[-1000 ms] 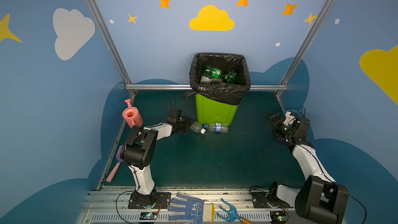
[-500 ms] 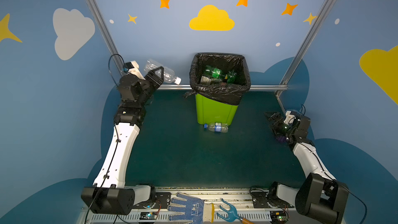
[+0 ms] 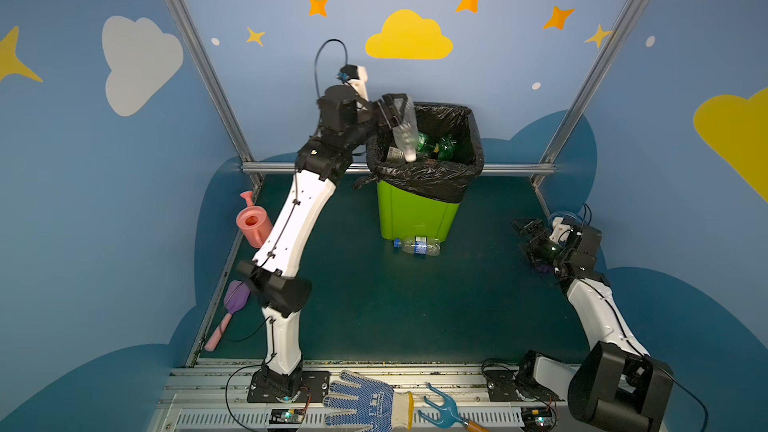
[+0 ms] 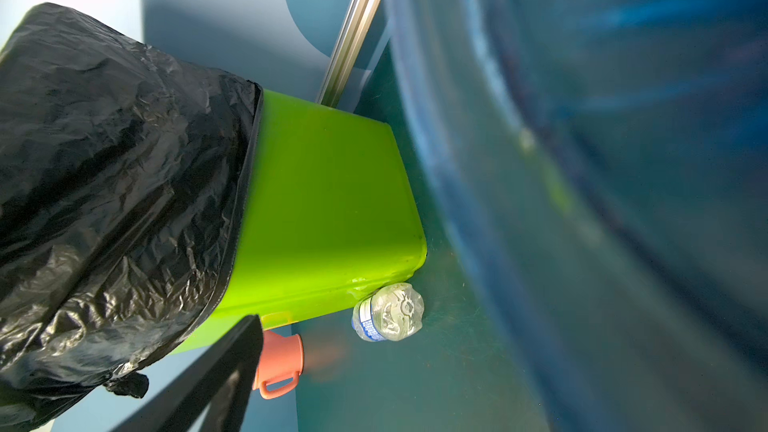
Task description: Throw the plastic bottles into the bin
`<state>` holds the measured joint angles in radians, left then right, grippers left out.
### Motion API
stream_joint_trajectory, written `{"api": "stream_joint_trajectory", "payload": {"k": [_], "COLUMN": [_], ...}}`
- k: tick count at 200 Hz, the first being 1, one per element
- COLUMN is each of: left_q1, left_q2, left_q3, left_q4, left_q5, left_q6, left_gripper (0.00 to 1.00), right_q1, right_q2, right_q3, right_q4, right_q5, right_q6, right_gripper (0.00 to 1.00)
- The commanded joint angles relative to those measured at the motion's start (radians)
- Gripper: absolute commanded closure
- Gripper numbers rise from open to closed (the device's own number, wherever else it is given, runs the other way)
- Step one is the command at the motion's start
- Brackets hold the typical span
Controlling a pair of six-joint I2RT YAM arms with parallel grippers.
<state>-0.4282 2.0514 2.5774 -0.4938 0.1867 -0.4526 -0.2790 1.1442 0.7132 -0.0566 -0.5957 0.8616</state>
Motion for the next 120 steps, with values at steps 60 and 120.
{"api": "stream_joint_trajectory", "payload": {"k": [60,120], "left_q1": [-0.028,0.019], "left_q2": [-0.554,-0.830], "left_q3": [-0.744,-1.212], "left_q4": [0.506,0.409], "left_q5": [-0.145,-0.347], "left_q6": [0.152,0.215], "left_gripper": [0.00,0.00], "right_q1": [0.003,0.211], "right_q2": [-0.013,0.084], "right_q3": [-0.138,-0.100], "right_q4": [-0.062,0.038], "right_q5": [-0.011,0.078], "right_q6": [0.085,0.185], "right_gripper": [0.02,0.02]}}
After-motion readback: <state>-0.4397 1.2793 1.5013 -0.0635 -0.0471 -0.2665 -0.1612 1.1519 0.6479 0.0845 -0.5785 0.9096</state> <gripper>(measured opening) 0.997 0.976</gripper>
